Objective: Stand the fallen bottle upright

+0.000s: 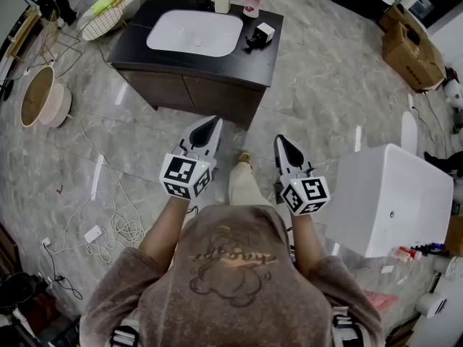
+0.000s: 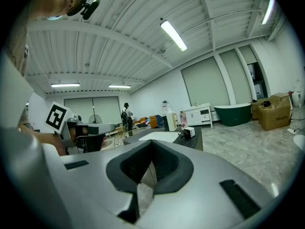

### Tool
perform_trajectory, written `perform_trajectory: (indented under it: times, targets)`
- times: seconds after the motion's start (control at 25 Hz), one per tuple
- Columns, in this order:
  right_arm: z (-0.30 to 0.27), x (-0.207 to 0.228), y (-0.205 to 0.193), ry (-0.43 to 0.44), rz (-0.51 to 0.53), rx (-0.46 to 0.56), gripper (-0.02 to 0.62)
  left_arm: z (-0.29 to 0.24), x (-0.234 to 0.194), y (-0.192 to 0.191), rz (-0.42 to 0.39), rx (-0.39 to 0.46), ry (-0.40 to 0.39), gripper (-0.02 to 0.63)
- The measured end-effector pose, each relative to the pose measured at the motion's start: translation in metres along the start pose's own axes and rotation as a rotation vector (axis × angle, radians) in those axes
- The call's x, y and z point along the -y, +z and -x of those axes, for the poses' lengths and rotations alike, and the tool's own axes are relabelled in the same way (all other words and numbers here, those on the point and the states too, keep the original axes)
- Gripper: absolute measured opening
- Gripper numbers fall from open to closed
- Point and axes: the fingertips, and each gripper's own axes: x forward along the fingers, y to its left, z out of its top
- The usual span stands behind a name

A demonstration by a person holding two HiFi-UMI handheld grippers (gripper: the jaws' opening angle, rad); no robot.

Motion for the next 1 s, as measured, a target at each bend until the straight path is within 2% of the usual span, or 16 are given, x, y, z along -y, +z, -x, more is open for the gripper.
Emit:
perform_trajectory:
  times: [0.44, 1.0]
  targets:
    - [-0.08, 0.066, 0.038, 0.029, -0.025, -0.008, -0.006, -0.092, -0.038, 0.031, 0.005, -0.007, 0.009, 0.018]
    - [-0.179, 0.145, 0.074, 0.096, 0.001, -0.051, -0.006, -0.203, -0.09, 0.055, 0.015, -0.014, 0.059, 0.018]
